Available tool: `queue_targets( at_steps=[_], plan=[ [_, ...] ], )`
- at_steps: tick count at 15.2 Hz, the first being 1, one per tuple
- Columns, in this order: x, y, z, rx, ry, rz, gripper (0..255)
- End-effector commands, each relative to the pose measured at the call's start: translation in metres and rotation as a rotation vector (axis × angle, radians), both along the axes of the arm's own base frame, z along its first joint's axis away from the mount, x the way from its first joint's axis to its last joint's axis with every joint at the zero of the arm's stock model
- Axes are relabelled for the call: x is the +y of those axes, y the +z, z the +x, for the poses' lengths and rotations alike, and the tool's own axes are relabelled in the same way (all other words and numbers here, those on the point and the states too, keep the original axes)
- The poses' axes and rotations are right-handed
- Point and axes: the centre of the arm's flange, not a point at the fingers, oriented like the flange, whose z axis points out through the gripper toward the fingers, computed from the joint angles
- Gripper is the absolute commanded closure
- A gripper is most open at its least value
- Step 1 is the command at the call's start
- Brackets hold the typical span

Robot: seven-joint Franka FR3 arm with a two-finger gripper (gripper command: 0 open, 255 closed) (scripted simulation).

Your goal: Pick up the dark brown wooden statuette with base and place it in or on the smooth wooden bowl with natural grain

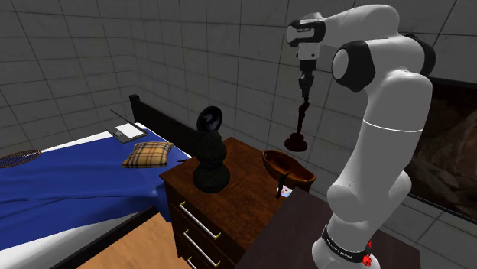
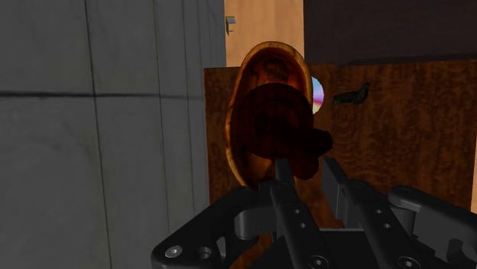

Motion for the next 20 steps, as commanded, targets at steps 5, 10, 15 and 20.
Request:
queue_targets(
  at_steps=[5, 10, 15, 20],
  plan=[
    [0.0, -0.031, -0.001, -0.001, 0.0, -0.001, 255],
    [0.0, -0.057, -0.001, -0.001, 0.0, -0.001, 255],
    [0.0, -0.083, -0.001, -0.001, 0.0, -0.001, 255],
    [0.0, -0.11, -0.001, -0.001, 0.0, -0.001, 255]
  ],
)
